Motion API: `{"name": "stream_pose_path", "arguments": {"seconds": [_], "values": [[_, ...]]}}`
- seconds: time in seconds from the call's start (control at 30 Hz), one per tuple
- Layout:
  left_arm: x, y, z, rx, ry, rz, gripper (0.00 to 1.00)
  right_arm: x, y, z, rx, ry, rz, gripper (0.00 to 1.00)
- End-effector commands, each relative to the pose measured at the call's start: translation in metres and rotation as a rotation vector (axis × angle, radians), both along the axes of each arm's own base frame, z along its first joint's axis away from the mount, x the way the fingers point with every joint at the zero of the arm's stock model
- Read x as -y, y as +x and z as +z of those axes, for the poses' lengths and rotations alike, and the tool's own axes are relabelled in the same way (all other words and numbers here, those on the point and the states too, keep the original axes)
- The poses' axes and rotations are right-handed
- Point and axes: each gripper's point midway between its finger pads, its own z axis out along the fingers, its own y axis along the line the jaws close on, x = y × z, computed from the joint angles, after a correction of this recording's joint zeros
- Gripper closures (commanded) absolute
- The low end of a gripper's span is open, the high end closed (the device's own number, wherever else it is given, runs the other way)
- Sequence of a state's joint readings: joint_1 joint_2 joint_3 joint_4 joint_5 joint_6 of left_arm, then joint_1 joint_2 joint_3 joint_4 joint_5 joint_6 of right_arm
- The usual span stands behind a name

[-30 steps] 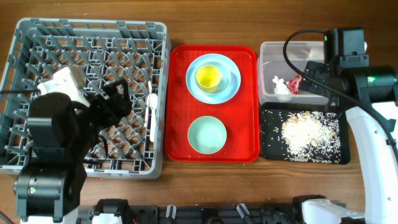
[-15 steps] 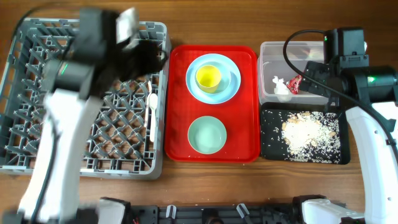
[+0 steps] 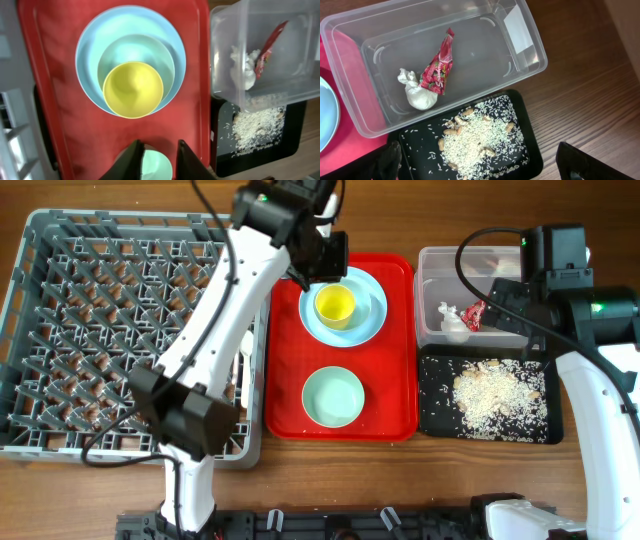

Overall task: Sort waste into correct bins and load items into the dishwasher rack
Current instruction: 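Swing the left gripper over the tray and grasp the yellow cup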

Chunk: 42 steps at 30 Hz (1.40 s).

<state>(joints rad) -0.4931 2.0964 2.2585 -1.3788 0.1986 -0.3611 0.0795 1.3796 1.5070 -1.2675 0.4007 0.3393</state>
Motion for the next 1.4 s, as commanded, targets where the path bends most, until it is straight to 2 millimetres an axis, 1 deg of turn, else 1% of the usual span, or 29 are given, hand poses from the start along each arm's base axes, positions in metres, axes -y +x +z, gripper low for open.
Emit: {"name": "stream_pose_path", "arguments": {"seconds": [0.0,0.13,0.27,0.43,0.6,0.77,1.03,1.23,1.37], "values": [[0.008,0.000,-0.010,-0.011,0.021,-0.003,0.80,0.000,-0.001,0.004,0.017,0.004,-0.002,0.00],[0.018,-0.005,-0.031,-0.022,0.084,-0.028,0.76,0.000,-0.001,0.004,0.017,0.004,-0.002,0.00],[0.029,-0.005,-0.048,-0.005,0.144,-0.051,0.76,0.000,-0.001,0.004,0.017,0.004,-0.002,0.00],[0.037,-0.002,-0.063,0.034,0.219,-0.065,0.74,0.000,-0.001,0.004,0.017,0.004,-0.002,0.00],[0.044,-0.001,-0.079,0.024,0.234,-0.079,0.74,0.000,-0.001,0.004,0.017,0.004,-0.002,0.00],[0.044,-0.001,-0.099,-0.014,0.260,-0.082,0.79,0.000,-0.001,0.004,0.017,0.004,-0.002,0.00],[0.044,-0.002,-0.128,-0.064,0.296,-0.090,0.79,0.000,-0.001,0.004,0.017,0.004,-0.002,0.00],[0.042,-0.002,-0.138,-0.078,0.314,-0.091,0.80,0.000,-0.001,0.004,0.017,0.004,-0.002,0.00],[0.040,-0.002,-0.139,-0.077,0.327,-0.089,0.86,0.000,-0.001,0.004,0.017,0.004,-0.002,0.00]]}}
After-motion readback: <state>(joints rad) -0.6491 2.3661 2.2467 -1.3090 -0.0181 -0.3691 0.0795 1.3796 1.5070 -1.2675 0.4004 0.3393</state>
